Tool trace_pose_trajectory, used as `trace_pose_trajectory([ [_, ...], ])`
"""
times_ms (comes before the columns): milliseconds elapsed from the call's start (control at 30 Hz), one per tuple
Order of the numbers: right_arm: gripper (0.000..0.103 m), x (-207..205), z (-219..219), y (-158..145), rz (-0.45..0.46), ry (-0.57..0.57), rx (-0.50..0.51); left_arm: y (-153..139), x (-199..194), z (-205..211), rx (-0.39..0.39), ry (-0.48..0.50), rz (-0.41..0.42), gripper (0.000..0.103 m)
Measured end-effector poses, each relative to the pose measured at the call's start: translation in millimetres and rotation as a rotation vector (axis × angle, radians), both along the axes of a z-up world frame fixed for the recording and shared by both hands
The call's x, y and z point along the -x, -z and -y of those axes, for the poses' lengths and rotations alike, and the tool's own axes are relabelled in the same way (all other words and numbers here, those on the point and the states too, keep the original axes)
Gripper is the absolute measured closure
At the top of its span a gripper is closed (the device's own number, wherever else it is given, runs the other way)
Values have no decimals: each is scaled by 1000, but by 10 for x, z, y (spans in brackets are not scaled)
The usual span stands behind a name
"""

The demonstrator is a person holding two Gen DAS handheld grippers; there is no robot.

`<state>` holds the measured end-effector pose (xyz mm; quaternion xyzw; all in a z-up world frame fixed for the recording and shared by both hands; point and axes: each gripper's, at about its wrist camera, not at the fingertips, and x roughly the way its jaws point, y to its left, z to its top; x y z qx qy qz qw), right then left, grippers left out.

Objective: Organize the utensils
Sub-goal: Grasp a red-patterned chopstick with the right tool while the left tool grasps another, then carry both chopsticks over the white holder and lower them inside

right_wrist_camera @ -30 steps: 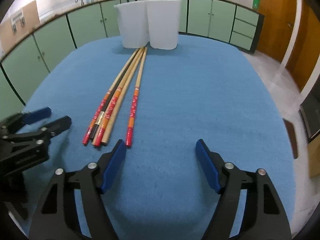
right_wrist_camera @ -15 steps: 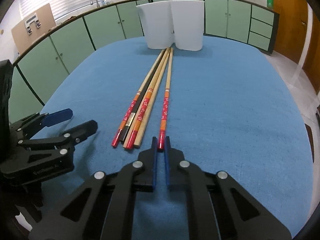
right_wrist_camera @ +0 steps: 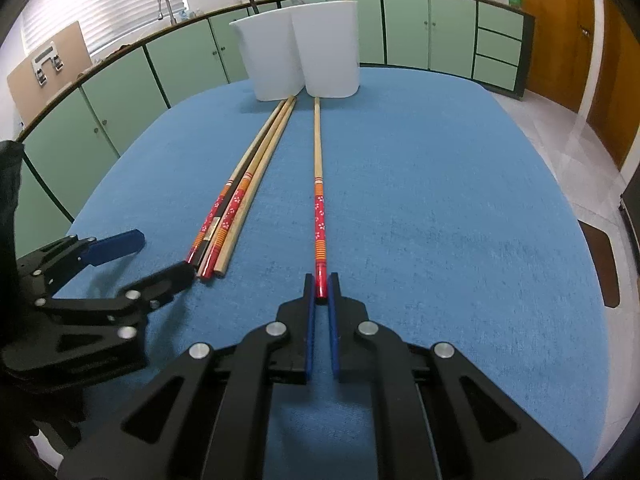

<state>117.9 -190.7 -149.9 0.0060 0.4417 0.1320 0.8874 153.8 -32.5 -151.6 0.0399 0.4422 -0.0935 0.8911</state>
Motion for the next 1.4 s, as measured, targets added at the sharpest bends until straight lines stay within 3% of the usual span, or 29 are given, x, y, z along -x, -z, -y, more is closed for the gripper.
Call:
trace_pose_trajectory([
  [300,97,10,-7,-3,-2,0,-9,-15,3,-350,-25,-109,4,29],
  [600,97,-3,9,10,-5,-5,-25,15,-84,-270,-10,-90,3,30],
  [667,97,-12,5,11,-5,-8,-23,15,-84,-263,0,-78,6,38],
  [767,97,-18,-17,13,-2,-11,-13,5,-96,-223,24,-54,12,62],
  [833,97,-19,-21,14,-1,-12,-11,0,-100,-197,37,-45,14,85],
  [900,97,-21,-20,13,0,-12,-12,0,-106,-157,51,-30,12,96],
  [1167,98,17,30,-54,22,-10,-40,-73,-60,-159,43,-42,29,97],
  [1400,98,117,76,-437,107,-31,-44,-509,124,-203,38,-34,132,97],
])
